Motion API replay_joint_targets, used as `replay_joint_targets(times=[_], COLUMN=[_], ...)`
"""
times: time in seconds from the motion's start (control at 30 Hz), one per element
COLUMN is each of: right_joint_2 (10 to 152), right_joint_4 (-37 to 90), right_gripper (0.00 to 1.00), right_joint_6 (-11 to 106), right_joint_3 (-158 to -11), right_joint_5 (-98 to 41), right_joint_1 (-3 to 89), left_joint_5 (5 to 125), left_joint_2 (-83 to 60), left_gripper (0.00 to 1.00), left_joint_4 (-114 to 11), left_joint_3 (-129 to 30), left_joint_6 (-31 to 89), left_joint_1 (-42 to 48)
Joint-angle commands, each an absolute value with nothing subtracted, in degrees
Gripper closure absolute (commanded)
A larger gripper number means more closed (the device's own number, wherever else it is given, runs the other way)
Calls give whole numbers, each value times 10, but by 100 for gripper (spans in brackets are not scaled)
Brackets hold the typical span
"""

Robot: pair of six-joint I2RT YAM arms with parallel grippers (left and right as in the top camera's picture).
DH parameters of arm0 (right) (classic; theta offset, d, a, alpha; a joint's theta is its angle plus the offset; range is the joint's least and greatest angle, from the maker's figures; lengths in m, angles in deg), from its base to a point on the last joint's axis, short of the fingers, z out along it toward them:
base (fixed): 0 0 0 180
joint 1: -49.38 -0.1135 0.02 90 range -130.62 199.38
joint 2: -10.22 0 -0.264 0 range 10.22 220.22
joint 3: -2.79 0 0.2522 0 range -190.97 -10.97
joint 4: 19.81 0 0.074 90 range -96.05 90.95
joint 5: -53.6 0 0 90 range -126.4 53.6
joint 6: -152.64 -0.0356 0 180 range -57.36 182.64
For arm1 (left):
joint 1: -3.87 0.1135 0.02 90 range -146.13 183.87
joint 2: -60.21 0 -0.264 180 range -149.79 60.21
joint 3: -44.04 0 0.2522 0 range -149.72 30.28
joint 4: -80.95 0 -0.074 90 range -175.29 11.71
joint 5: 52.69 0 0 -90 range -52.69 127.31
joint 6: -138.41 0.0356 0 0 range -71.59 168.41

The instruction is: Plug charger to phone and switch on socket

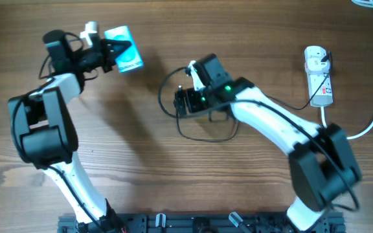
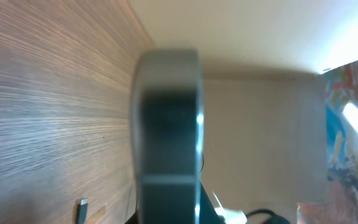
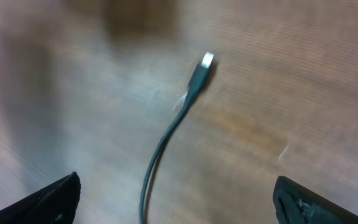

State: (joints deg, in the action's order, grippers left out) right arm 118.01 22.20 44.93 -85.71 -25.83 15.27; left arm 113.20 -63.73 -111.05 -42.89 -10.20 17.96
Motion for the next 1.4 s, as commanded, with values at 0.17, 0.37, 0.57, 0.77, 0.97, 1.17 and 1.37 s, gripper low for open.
replay_joint_targets(times=[0.17,0.37,0.57,0.77,0.97,1.17,1.37], right_joint_2=[1346,1383,1394,1424,1442,1464,1474], right_joint_4=[313,321,315,336,340,323,343], right_gripper=[0,5,33,47,50,65,65], right_joint_6=[439,400,396,381,385,386,385], right_joint_3=[-1064,-1082,-1082,-1082,-1082,-1082,-1082], right_joint_5=[-384,-389,-389,-390,-389,-337,-381], right_joint_1=[122,122,119,117,114,114,107], left_joint_5=[1187,1191,1191,1191,1191,1193,1193], left_joint_2=[-636,-636,-636,-636,-636,-636,-636], left_gripper=[96,96,96,96,96,96,96], left_joint_4=[-1129,-1129,-1138,-1138,-1138,-1138,-1138], left_joint_3=[-439,-439,-439,-439,-439,-439,-439], left_joint_6=[-103,-103,-103,-103,-103,-103,-103], left_joint_1=[209,209,209,209,209,209,209])
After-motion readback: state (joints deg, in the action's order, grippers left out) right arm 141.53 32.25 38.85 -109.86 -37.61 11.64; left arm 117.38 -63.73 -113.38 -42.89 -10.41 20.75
